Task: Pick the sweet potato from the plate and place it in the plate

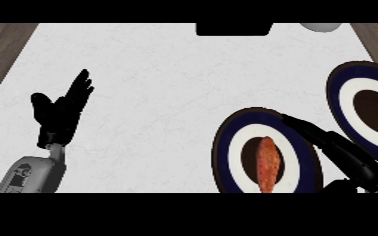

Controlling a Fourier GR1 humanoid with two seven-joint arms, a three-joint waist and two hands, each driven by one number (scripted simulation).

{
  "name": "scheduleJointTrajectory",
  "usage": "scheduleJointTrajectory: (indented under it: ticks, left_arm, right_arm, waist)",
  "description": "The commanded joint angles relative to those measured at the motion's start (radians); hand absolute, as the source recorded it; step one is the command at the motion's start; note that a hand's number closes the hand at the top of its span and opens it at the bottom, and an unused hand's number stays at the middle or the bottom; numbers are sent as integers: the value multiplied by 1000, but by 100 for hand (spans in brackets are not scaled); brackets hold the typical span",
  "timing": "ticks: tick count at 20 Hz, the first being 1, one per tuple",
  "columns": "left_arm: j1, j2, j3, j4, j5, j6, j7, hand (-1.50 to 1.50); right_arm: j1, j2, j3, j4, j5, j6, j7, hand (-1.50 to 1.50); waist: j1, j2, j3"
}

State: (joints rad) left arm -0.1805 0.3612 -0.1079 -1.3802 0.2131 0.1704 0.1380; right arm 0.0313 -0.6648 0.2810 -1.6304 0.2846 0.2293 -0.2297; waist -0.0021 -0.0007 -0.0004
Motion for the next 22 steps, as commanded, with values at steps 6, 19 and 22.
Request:
scheduleJointTrajectory:
  ticks: [6, 19, 22]
  left_arm:
    - [36, -4, 30, -52, -27, -40, 5, 0]
    - [40, -89, 85, -43, -120, -62, 8, 0]
    - [32, -84, 109, -53, -101, -118, 33, 0]
  right_arm:
    - [-66, 76, 75, -57, 164, 99, 223, -150]
    - [-121, 222, 31, 150, 377, 149, 128, -150]
    - [-101, 280, 45, 117, 432, 131, 176, -150]
  waist:
    - [6, -1, 0]
    - [5, 0, 1]
    - [4, 0, 0]
